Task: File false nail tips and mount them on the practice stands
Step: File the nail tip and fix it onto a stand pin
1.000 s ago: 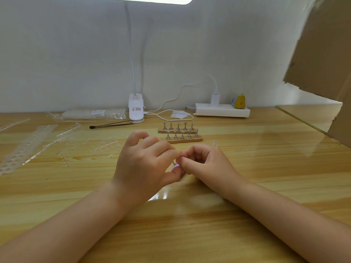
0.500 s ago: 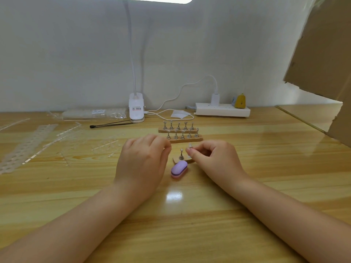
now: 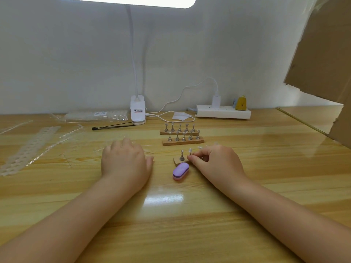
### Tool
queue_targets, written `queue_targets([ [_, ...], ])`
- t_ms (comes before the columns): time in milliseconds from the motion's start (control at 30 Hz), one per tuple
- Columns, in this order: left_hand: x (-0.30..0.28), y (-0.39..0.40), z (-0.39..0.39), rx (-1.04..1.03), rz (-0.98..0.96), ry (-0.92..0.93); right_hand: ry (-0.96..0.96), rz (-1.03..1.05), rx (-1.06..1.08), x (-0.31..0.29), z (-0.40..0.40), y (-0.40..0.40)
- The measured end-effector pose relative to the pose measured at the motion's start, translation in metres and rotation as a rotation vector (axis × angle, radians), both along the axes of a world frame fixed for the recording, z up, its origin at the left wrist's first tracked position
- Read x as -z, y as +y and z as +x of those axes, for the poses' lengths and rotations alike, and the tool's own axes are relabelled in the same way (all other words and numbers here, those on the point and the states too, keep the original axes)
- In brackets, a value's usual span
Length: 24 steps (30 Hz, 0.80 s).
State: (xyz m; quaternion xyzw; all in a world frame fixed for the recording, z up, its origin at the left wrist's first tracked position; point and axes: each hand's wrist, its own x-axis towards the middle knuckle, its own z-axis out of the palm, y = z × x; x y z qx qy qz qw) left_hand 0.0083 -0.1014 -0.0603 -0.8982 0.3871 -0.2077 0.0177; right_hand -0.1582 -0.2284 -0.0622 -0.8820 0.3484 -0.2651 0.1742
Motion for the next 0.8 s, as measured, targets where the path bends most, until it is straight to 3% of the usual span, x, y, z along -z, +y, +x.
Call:
queue_targets([
  [167,0.0002,-0.001,0.0001,0.078,0.032,-0.03,-0.014,0.016,-0.017,0.0017,-0.0001,-0.0009],
  [533,0.0045,-0.003,0.0003,0.178,-0.113,-0.024,0.011,0.015,-0.034,0.0009,0.0002,-0.0001],
  [700,0.003,-0.0008,0.0017,0.266,-0.368,0.131,-0.038,0.022,-0.041,0.0012,-0.0016,0.004],
  [800,-0.0002,-0.0009,-0.003,0.372,-0.679,0.408,-0.109,0.061,-0.015,-0.0001,-0.0055,0.0059],
])
